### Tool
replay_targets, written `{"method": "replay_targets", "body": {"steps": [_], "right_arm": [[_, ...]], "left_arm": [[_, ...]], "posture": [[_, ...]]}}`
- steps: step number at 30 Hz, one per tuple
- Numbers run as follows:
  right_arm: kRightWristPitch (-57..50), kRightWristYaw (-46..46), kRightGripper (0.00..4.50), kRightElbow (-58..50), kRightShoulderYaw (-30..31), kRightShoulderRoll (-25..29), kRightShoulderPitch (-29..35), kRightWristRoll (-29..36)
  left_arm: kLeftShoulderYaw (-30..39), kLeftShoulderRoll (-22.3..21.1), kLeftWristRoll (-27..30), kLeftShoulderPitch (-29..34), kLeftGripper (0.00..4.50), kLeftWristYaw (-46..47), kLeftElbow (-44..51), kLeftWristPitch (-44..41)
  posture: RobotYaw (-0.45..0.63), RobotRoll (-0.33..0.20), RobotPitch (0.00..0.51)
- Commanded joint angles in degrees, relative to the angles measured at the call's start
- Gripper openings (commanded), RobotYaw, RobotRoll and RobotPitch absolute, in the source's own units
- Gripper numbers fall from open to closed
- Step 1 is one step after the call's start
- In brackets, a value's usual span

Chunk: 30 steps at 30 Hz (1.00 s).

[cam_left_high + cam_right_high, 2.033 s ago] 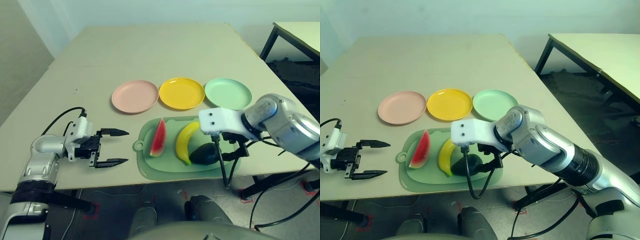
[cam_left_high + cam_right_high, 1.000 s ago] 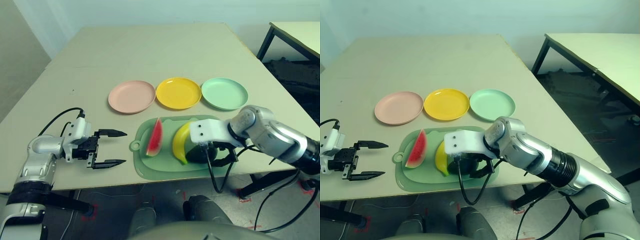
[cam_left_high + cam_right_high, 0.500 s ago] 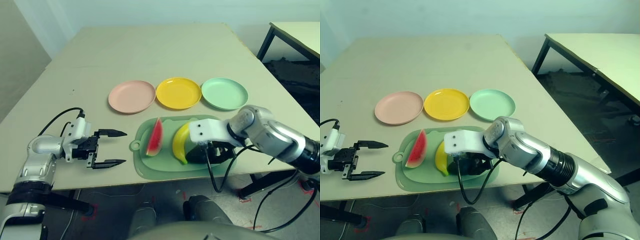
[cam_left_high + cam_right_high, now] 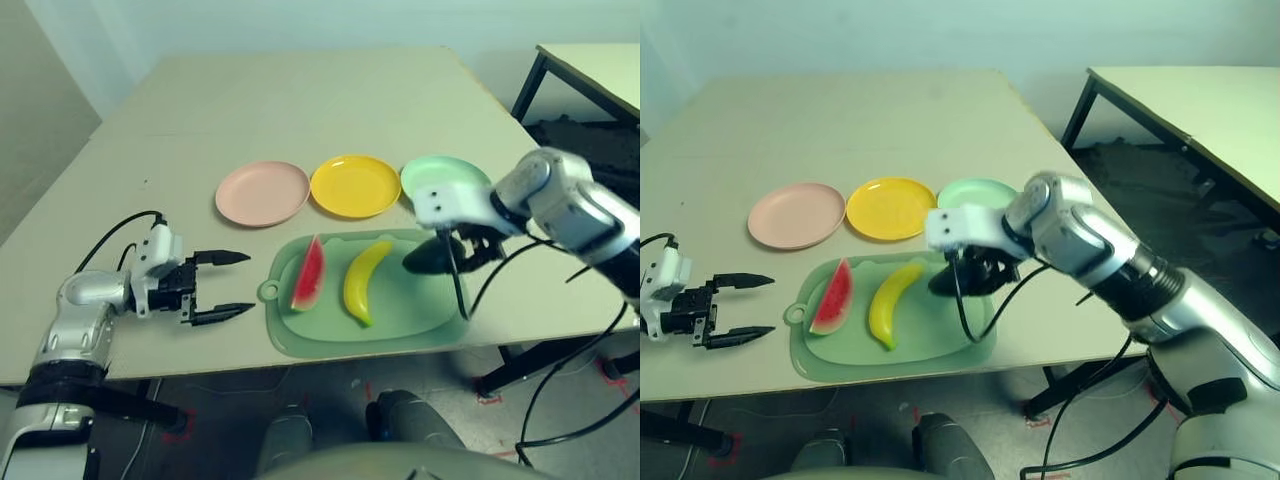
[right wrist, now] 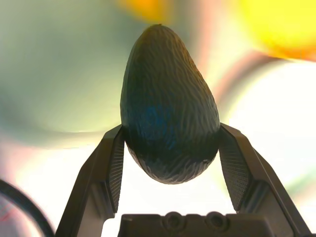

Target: Place the fruits into color-matched plates.

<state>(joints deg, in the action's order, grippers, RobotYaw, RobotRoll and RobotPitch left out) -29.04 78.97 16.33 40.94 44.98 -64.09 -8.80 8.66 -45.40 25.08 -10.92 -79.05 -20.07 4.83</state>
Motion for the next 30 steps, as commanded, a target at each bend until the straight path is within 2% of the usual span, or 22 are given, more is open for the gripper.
{"method": "replay_targets", "body": {"steps": [1, 5, 10, 18, 27, 30], "right_arm": [[10.12, -7.91, 3.05, 20.87, -2.59, -6.32, -5.47, -4.18], [19.10, -17.01, 3.05, 41.66, -5.23, -13.22, -10.61, -7.02], [23.89, -25.43, 3.05, 55.17, -7.34, -17.38, -12.44, -10.15], [24.87, -28.85, 3.05, 60.21, -9.81, -18.66, -10.31, -13.31], [25.49, -33.33, 3.05, 60.97, -12.10, -19.30, -7.65, -15.21], [25.50, -35.60, 4.06, 61.03, -13.05, -19.61, -6.82, -15.38]], "left_arm": [[1.82, 1.09, 2.17, -0.13, 4.50, 4.90, 2.87, -6.89], [3.29, 2.36, 4.96, 0.55, 4.50, 8.83, 7.83, -12.91], [4.54, 4.07, 7.50, 1.38, 4.50, 13.44, 14.16, -17.76], [4.36, 6.16, 9.94, -0.23, 4.50, 18.36, 21.08, -22.73], [1.70, 7.73, 8.26, -5.71, 4.50, 18.55, 21.06, -22.55], [0.90, 8.02, 7.93, -6.65, 4.50, 18.31, 20.70, -22.37]], "posture": [[-0.11, 0.000, 0.040], [-0.09, 0.000, 0.041], [-0.06, 0.000, 0.045], [-0.04, 0.000, 0.043], [-0.06, 0.000, 0.031], [-0.06, 0.000, 0.029]]}}
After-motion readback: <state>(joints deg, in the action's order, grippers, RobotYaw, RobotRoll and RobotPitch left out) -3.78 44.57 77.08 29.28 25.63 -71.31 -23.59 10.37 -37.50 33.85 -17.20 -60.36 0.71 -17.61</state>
